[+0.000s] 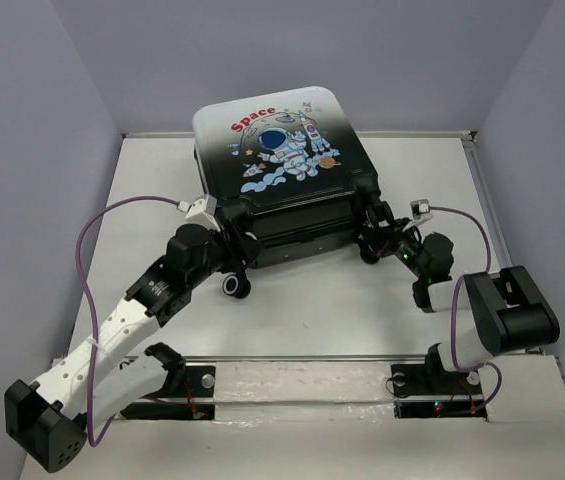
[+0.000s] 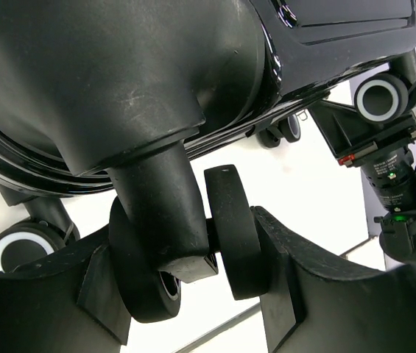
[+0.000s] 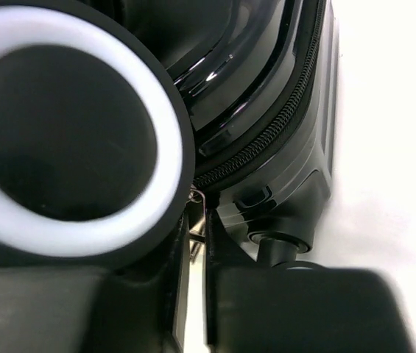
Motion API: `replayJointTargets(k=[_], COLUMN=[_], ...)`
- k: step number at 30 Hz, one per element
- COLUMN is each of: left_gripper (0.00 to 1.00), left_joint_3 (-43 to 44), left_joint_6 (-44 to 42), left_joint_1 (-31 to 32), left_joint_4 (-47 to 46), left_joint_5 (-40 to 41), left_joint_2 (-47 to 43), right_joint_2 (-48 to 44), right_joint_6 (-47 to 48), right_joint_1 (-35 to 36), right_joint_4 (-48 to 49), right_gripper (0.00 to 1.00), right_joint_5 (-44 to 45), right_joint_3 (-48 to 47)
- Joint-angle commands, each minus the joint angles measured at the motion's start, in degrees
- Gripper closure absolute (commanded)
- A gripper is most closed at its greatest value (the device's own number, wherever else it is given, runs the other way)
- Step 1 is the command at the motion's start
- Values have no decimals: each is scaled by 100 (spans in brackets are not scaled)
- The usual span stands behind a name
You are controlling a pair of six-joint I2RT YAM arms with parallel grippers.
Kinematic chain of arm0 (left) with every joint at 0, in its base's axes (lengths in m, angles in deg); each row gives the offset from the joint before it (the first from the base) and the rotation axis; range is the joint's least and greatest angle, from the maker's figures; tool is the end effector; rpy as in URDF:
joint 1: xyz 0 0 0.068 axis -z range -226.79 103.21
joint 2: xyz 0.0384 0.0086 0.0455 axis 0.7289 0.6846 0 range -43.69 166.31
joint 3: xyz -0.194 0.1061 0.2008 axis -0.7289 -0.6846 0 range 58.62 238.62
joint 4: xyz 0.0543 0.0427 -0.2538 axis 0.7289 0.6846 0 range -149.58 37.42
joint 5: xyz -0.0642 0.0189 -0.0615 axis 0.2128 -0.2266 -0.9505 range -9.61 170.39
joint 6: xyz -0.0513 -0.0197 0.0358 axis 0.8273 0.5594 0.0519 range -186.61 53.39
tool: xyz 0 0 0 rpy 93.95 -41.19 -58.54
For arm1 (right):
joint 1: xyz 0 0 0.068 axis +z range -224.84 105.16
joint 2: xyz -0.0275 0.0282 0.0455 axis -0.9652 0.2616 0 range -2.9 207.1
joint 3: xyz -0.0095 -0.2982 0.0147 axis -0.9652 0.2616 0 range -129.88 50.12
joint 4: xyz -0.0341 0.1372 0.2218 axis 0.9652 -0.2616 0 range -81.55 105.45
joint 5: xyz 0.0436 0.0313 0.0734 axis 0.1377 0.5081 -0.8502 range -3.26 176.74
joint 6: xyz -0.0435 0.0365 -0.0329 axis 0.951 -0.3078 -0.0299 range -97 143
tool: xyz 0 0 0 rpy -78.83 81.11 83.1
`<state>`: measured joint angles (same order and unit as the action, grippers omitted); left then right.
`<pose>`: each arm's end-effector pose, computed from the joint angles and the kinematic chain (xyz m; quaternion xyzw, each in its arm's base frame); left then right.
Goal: Pack the luggage
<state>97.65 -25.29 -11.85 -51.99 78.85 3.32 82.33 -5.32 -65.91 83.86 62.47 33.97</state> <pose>0.1594 -0.1130 0.3177 -0.0362 0.7955 -0.3819 0.4691 0.2546 0.0614 0.1927 -0.0285 0.7103 0.3611 0.6035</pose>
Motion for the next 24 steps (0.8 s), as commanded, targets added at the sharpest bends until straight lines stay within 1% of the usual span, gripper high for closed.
replayJointTargets(k=[1, 5, 8, 9, 10, 12, 13, 16, 17, 18, 19, 21, 22, 24], left_gripper=[94, 94, 94, 94, 94, 94, 94, 94, 94, 94, 94, 94, 94, 94], left_joint_3=[431, 395, 430, 448, 457, 562, 614, 825, 922, 975, 1036, 1142, 1186, 1291], left_joint_6=[-520, -467, -380, -344, -309, -239, -204, -168, -168, -168, -142, -72, 7, 60], left_joint_1=[198, 206, 198, 206, 206, 206, 206, 206, 206, 206, 206, 206, 206, 215], left_joint_4=[-2113, -2227, -2464, -2534, -2726, -2851, -2904, -2957, -2983, -2992, -3001, -3088, -3132, -3159], left_joint_5=[-848, -900, -1110, -1181, -1260, -1436, -1454, -1472, -1481, -1472, -1489, -1638, -1682, -1806], left_joint_2=[-526, -438, -193, -139, -95, -25, 28, 98, 151, 186, 221, 344, 379, 450], right_joint_2=[-33, 107, 239, 257, 257, 240, 292, 450, 581, 643, 809, 1064, 1222, 1767], right_joint_6=[-323, -657, -658, -579, -291, 96, 420, 634, 678, 739, 870, 872, 828, 723], right_joint_1=[-14, -14, 520, 792, 1534, 2399, 3177, 3983, 4429, 4660, 5071, 5433, 5601, 6065], right_joint_4=[2098, 2458, 2599, 2573, 2382, 2012, 1706, 1545, 1501, 1396, 1099, 843, 833, 798], right_gripper=[93, 93, 93, 93, 93, 93, 93, 93, 93, 93, 93, 93, 93, 93], right_joint_5=[116, -33, 80, 168, 429, 913, 1498, 2292, 2382, 2479, 2663, 2481, 2341, 2120], right_joint_3=[-372, -224, -30, -12, -12, -64, -160, -415, -512, -643, -984, -1372, -1731, -2128])
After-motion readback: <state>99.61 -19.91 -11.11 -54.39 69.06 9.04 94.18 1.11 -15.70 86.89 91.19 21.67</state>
